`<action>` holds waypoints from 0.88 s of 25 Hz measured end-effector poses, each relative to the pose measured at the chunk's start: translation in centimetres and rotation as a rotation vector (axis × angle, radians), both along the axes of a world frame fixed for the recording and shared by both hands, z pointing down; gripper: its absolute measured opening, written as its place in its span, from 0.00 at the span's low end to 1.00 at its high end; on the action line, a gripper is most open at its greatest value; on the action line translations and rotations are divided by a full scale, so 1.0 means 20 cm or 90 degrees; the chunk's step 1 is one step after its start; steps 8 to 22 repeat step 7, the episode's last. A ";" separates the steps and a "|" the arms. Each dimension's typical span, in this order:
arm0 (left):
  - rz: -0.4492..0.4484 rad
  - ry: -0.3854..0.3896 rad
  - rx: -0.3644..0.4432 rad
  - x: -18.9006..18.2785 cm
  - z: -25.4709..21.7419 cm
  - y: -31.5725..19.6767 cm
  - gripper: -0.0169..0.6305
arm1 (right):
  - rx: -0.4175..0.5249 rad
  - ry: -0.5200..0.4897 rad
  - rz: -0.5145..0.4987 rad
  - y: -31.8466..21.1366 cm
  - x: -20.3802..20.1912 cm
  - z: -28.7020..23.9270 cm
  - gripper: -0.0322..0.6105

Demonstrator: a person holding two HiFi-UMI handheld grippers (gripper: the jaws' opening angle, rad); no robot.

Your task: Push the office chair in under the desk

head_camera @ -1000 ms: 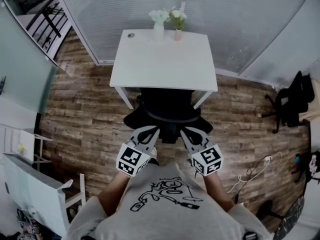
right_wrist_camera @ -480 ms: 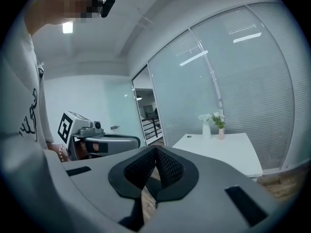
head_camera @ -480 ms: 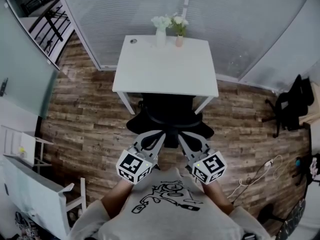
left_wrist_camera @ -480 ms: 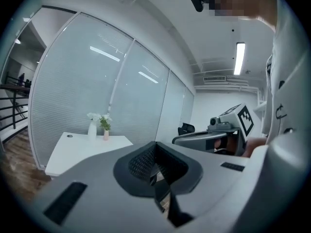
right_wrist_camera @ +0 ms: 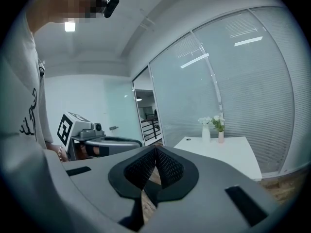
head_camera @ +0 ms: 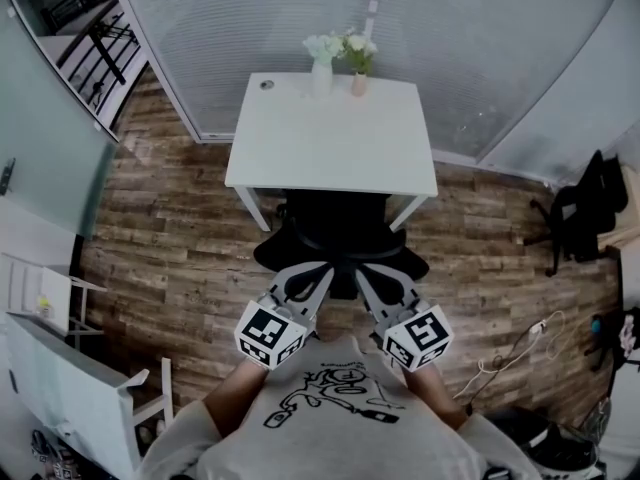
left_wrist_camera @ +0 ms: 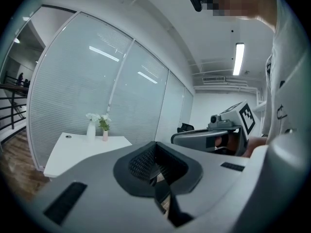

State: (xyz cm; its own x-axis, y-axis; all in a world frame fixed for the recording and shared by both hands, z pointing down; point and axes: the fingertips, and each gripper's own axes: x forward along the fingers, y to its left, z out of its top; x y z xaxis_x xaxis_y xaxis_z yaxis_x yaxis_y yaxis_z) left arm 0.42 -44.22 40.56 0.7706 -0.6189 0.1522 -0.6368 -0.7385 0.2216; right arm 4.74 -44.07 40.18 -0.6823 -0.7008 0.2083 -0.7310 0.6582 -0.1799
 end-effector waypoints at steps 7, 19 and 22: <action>0.006 0.000 -0.004 0.00 0.01 0.00 0.03 | -0.004 0.001 0.005 -0.01 -0.01 0.01 0.11; 0.006 0.000 -0.004 0.00 0.01 0.00 0.03 | -0.004 0.001 0.005 -0.01 -0.01 0.01 0.11; 0.006 0.000 -0.004 0.00 0.01 0.00 0.03 | -0.004 0.001 0.005 -0.01 -0.01 0.01 0.11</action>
